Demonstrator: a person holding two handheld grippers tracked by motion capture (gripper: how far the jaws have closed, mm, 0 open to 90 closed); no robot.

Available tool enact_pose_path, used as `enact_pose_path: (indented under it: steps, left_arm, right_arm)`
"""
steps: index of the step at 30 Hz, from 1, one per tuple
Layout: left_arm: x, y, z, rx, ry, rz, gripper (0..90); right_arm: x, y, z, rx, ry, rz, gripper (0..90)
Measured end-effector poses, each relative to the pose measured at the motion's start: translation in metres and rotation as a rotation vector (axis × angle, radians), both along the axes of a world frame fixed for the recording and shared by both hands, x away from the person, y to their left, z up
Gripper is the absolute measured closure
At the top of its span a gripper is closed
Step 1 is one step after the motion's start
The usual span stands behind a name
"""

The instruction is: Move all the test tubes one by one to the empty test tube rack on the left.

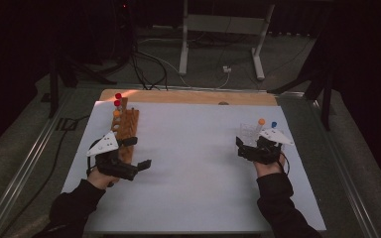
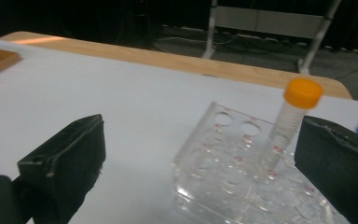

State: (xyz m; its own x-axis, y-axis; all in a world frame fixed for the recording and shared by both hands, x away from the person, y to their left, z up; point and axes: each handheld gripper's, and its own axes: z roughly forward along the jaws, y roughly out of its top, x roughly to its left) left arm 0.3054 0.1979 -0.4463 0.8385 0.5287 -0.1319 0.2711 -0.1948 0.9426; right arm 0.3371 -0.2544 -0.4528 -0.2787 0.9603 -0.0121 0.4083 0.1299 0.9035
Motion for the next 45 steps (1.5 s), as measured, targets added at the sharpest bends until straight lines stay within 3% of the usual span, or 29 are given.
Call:
enact_pose_path:
  steps: [9, 11, 15, 19, 24, 31, 35, 45]
  left_arm:
    - [-0.01, -0.014, -0.005, 0.013, -0.006, -0.046, 1.0]
    - [-0.011, -0.016, -0.005, 0.013, -0.008, -0.053, 1.0]
    - [-0.012, -0.016, -0.005, 0.005, -0.007, -0.055, 1.0]
    - [-0.012, -0.017, -0.006, 0.013, -0.007, -0.06, 1.0]
    - [-0.013, -0.018, -0.006, 0.011, -0.007, -0.064, 1.0]
    - [-0.013, -0.018, -0.006, 0.011, -0.003, -0.067, 1.0]
    - [-0.013, -0.018, -0.007, 0.012, -0.002, -0.07, 1.0]
    - [-0.012, -0.018, -0.008, 0.015, 0.002, -0.07, 1.0]
  right_arm:
    - [0.01, -0.007, -0.008, 0.023, 0.003, -0.14, 6.8]
    - [0.011, -0.009, -0.009, 0.033, 0.002, -0.165, 17.6]
    - [0.016, -0.007, -0.01, -0.001, 0.008, -0.203, 24.9]
    - [0.022, -0.008, -0.012, 0.016, 0.03, -0.239, 39.9]
    - [0.03, -0.01, -0.012, 0.015, 0.048, -0.287, 49.7]
    - [0.041, -0.009, -0.017, -0.015, 0.076, -0.312, 62.6]
    - [0.045, -0.009, -0.02, -0.036, 0.076, -0.335, 65.5]
    - [0.053, -0.013, -0.023, -0.036, 0.087, -0.366, 72.5]
